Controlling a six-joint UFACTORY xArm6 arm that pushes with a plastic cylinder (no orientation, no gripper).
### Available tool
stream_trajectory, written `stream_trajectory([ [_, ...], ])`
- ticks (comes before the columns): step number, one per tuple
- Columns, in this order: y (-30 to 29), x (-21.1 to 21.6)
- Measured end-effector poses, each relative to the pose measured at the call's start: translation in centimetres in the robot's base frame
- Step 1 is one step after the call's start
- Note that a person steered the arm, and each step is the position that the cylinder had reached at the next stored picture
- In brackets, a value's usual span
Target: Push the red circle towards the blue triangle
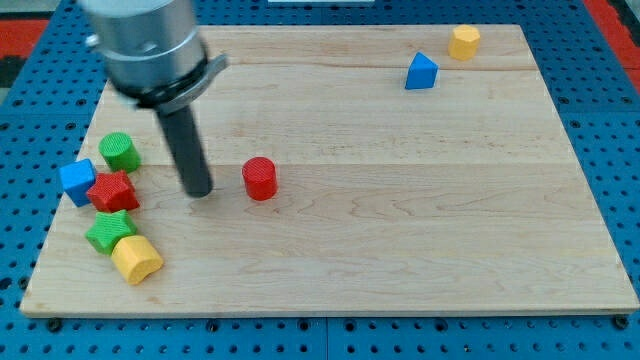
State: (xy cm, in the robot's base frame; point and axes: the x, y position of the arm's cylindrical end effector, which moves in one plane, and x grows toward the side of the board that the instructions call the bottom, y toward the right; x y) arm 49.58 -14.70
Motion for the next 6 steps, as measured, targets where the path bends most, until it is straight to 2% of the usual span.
stream_trajectory([
  [1,4.5,-1.5],
  [2,10.4,-7.0],
  [3,11.9,-5.9],
  [4,11.9,-1.7],
  [5,13.2,-0.8],
  [6,17.1,-4.3],
])
